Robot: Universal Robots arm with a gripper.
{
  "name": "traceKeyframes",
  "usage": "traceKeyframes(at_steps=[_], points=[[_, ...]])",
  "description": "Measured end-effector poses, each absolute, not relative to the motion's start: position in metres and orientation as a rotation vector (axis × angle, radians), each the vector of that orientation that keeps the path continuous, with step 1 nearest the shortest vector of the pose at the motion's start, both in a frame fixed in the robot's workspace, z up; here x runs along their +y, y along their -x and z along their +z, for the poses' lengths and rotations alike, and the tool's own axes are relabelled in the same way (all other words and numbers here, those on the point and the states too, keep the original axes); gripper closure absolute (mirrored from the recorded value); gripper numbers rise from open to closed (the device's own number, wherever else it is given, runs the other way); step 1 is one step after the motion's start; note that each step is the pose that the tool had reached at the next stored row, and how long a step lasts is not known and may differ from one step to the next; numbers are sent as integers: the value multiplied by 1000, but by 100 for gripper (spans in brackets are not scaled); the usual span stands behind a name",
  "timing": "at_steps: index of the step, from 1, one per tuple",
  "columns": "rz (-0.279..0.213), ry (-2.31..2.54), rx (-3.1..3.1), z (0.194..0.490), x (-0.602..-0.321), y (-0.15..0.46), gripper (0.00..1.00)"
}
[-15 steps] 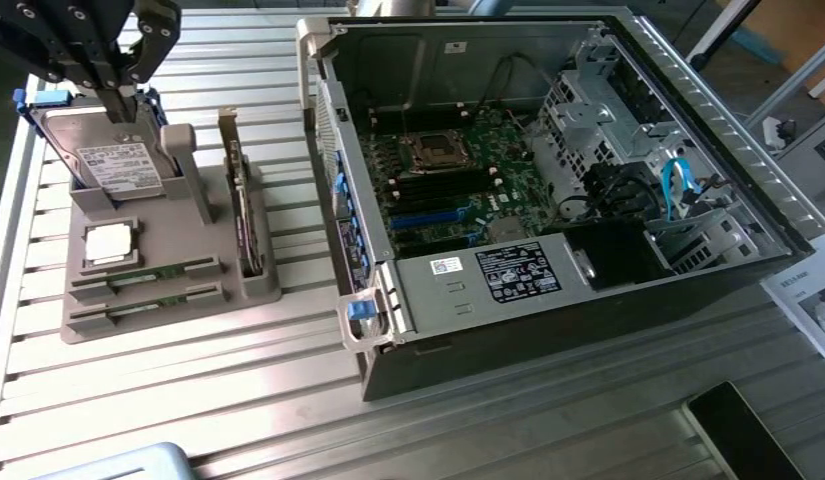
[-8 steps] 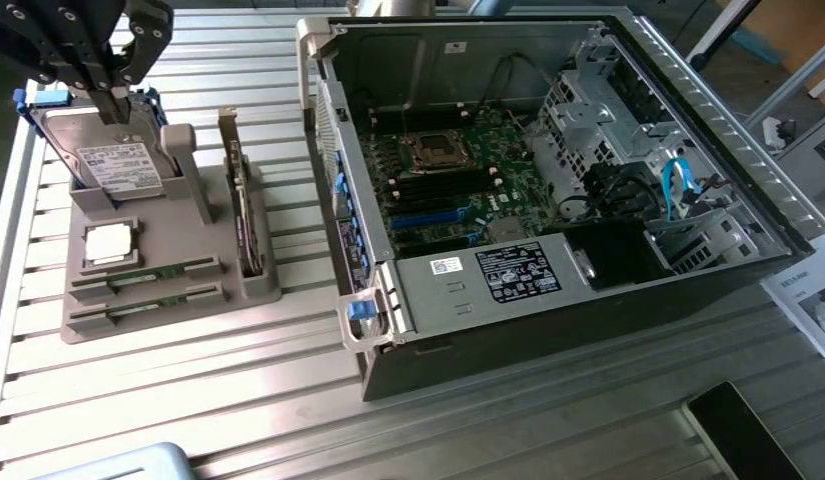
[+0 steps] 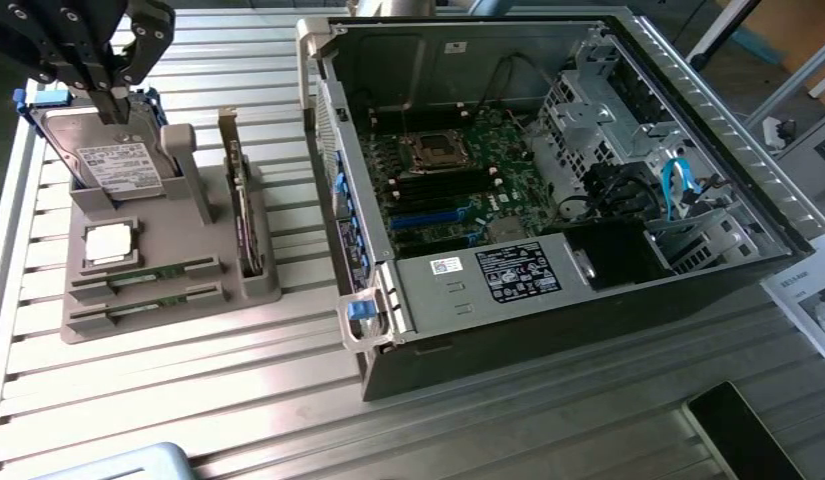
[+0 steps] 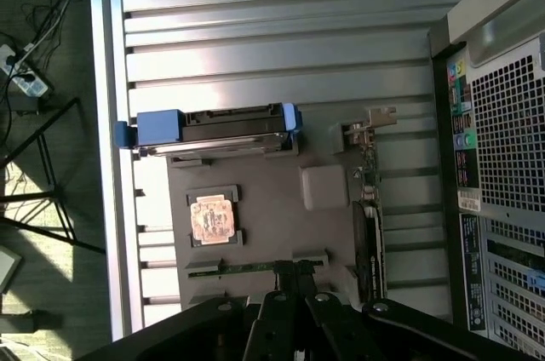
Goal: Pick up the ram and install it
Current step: 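Reach for the ram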
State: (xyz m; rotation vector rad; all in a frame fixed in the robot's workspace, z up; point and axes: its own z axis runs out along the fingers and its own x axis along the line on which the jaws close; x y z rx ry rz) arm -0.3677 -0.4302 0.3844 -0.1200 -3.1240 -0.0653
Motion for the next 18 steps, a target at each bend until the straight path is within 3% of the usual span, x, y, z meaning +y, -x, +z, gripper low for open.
traceKeyframes(at_steps=[18], points=[[-50,120,-3125,384,-444,368,89]])
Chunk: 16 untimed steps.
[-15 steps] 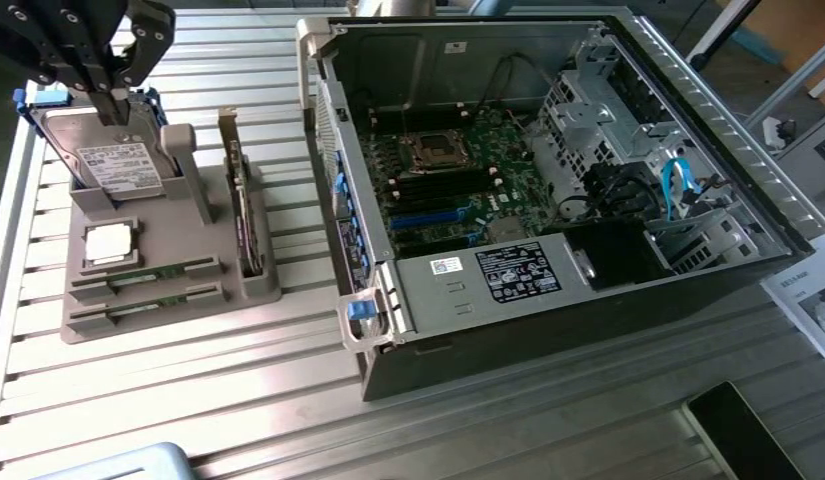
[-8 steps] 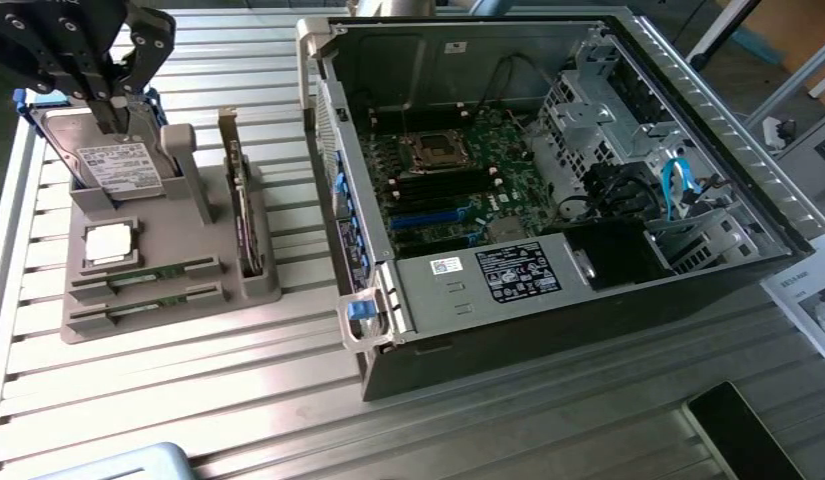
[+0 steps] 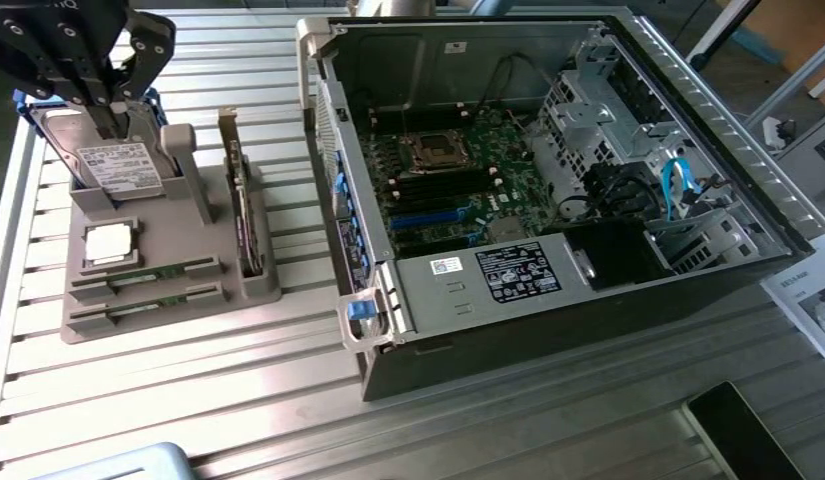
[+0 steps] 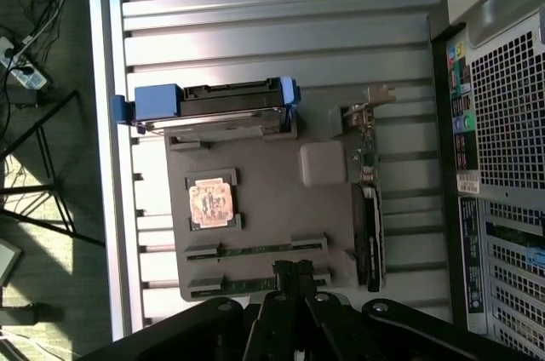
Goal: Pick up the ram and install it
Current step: 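Reach for the ram, then pick up the ram and move it above insertion slot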
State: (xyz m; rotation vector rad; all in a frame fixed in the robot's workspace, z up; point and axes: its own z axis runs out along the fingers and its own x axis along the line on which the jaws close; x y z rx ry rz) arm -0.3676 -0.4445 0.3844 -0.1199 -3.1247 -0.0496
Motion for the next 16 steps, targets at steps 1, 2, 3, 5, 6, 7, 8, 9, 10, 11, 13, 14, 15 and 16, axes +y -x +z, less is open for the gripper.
traceKeyframes(at_steps=[1,2,3,5,6,7,8,9,10,11,13,14,15,16], points=[[-49,120,-3125,384,-445,368,89],[-49,120,-3125,384,-445,368,89],[-48,120,-3125,384,-446,368,89],[-47,120,-3125,384,-447,368,89],[-47,120,-3125,384,-447,368,89],[-47,120,-3125,384,-447,368,89],[-47,120,-3125,384,-448,368,89],[-46,120,-3125,384,-449,368,89],[-46,120,-3125,384,-449,368,89],[-46,120,-3125,384,-449,368,89],[-46,120,-3125,384,-449,368,89],[-46,120,-3125,384,-449,368,89],[-46,120,-3125,384,-449,368,89],[-46,120,-3125,384,-449,368,89]])
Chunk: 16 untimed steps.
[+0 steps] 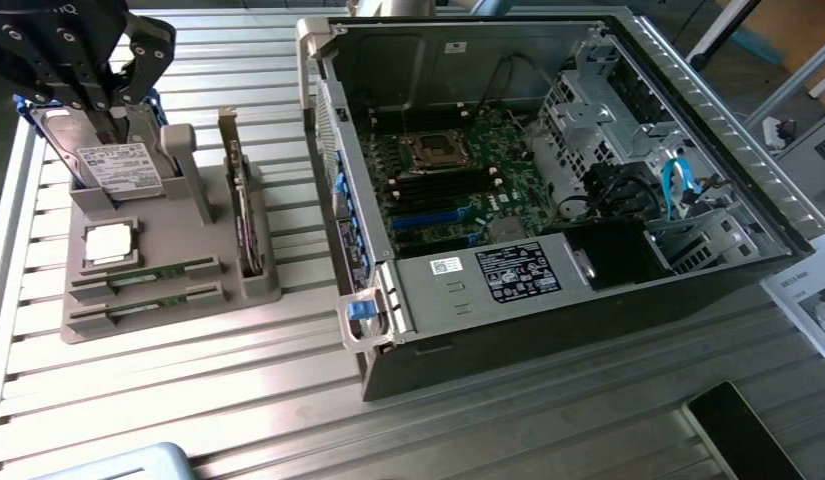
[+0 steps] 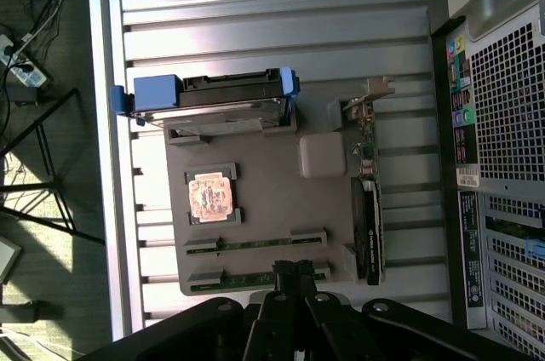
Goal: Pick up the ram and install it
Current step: 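Pick up the ram and move it above insertion slot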
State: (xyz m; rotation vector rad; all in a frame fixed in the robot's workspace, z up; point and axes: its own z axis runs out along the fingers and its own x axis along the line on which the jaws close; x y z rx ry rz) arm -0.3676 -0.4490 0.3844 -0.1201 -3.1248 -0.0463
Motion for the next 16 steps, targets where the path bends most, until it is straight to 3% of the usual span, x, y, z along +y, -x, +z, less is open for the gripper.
traceKeyframes(at_steps=[16], points=[[-46,3,-3126,384,-449,368,89]])
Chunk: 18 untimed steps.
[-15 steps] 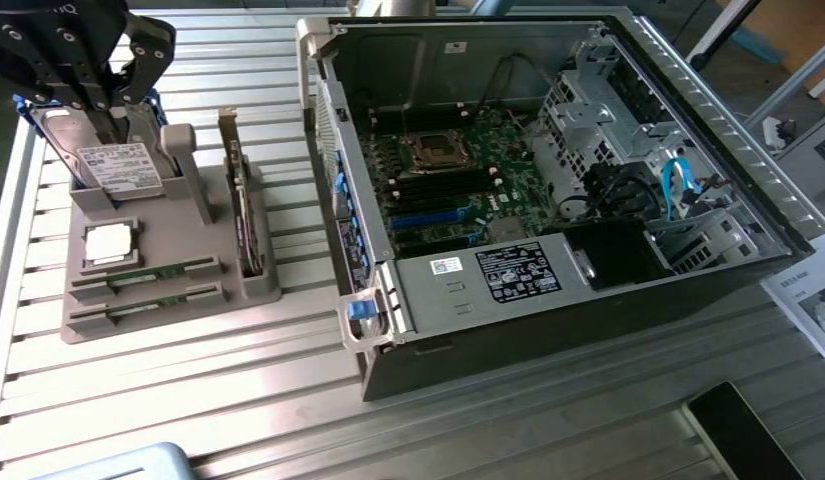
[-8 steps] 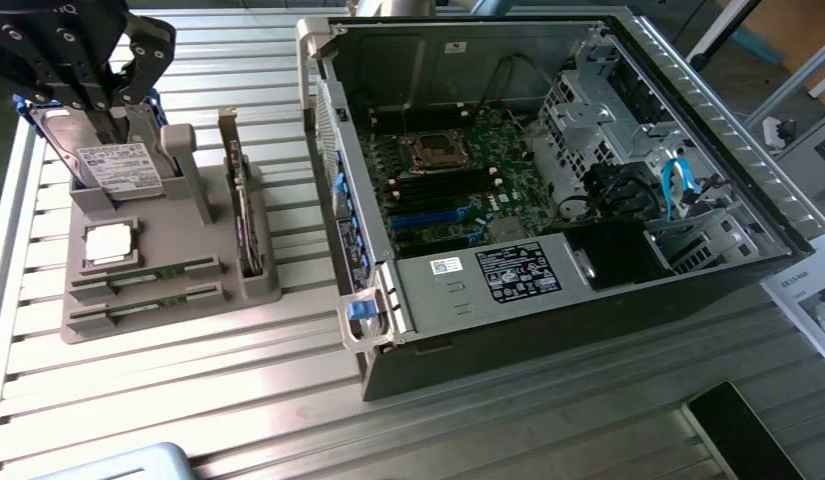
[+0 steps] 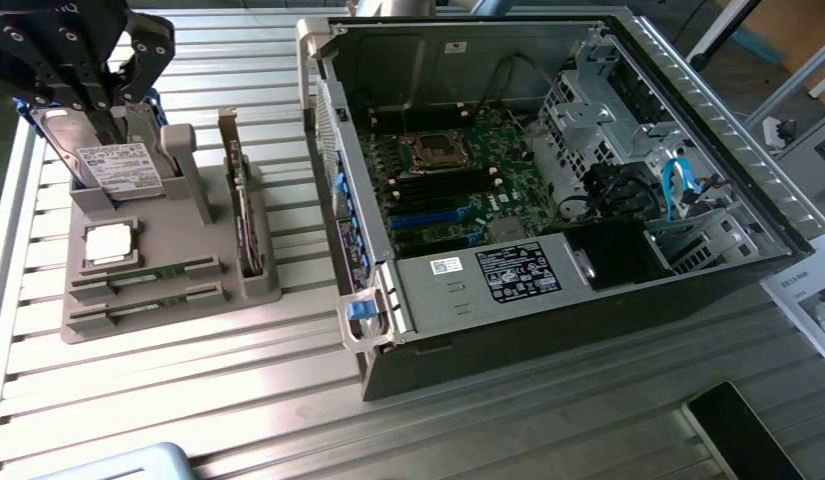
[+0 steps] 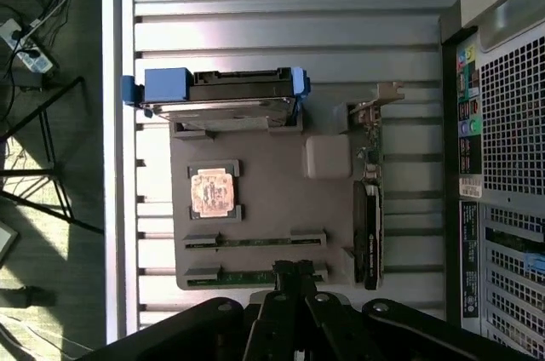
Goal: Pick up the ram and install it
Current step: 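Pick up the ram and move it above insertion slot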
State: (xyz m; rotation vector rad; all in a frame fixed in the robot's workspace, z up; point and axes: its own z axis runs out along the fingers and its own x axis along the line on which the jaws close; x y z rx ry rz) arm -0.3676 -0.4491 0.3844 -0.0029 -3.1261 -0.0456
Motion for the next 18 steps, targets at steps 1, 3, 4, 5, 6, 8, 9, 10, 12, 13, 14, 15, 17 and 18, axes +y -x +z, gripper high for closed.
traceKeyframes(at_steps=[1,3,4,5,6,8,9,10,12,13,14,15,17,18], points=[[-45,-32,-3126,384,-449,368,89],[-45,-86,-3124,384,-449,368,89],[-45,-112,-3123,384,-449,368,89],[-44,-134,-3122,384,-449,368,89],[-44,-160,-3120,384,-449,368,89],[-44,-204,-3117,384,-449,368,89],[-44,-222,-3116,384,-449,368,89],[-43,-235,-3115,384,-449,368,89],[-43,-270,-3112,384,-449,368,89],[-43,-285,-3110,384,-449,368,89],[-43,-301,-3109,384,-449,368,89],[-43,-316,-3107,384,-449,368,89],[-42,-355,-3103,384,-449,368,89],[-42,-372,-3100,384,-449,368,89]])
